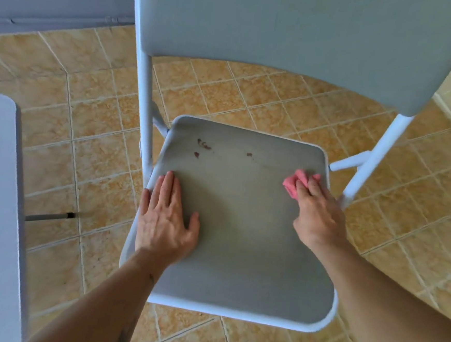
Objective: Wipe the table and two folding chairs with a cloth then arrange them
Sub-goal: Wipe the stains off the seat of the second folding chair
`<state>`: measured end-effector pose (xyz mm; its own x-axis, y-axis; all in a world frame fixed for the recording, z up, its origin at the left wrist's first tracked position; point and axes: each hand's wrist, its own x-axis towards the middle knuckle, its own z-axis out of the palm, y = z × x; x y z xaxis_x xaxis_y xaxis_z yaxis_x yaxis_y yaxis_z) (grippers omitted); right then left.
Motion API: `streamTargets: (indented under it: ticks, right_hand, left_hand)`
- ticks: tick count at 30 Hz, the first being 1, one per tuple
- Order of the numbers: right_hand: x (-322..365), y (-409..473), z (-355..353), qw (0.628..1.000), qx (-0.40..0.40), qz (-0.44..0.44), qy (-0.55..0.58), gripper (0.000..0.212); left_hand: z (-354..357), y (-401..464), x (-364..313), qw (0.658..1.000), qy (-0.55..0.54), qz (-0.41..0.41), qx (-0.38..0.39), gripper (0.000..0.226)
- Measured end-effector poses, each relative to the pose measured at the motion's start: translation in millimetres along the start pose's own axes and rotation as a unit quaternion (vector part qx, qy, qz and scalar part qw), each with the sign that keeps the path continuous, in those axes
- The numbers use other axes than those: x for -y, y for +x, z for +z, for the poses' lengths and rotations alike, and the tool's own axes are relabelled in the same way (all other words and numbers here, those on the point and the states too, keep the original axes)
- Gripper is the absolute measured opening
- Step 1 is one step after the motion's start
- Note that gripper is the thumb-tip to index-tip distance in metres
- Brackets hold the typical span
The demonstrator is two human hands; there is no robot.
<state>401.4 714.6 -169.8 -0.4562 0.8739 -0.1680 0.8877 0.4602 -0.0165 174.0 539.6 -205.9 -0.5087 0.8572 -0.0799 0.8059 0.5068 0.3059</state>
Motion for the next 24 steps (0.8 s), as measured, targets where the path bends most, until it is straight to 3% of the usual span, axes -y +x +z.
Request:
streamTargets:
  ticks: [3,5,11,14,16,19,24]
  right_hand:
    - [-7.9,0.3,-1.1,0.997,-0.002,0.059,0.040,0.070]
    - [12.5,1.9,1.7,0.996,-0.027,0.043,0.076,0.066]
    - [116.7,9.9,20.2,0.967,-0.039,-0.235,0.092,0.073]
    - [124.1,39.6,22.0,0.948,-0.024,-0.312,0.062,0.069]
    - [99.7,60.5,19.9,0.958,-0.032,-0.284,0.030,0.069]
    - [41.2,79.5,15.0,0.990,-0.043,-0.133,0.026,0.076]
    - [-5.2,59.7,3.6,0.999,-0.019,0.023,0.034,0.079]
  left_hand:
    - [5.7,0.0,1.4,1.000,0.027,0.002,-0.012,0.086]
    - [6.9,1.0,-0.8,0.999,0.030,-0.001,-0.012,0.087]
    - [6.8,3.4,-1.8,0.999,0.031,-0.002,-0.005,0.087]
    - [7.6,5.8,-1.6,1.000,0.030,-0.001,-0.002,0.089]
    - [6.5,6.1,-2.6,1.000,0.028,0.000,0.000,0.089]
    - [4.3,5.5,-3.6,1.000,0.028,-0.001,0.006,0.089]
    - [-0.1,6.9,-2.4,1.000,0.010,-0.003,0.011,0.088]
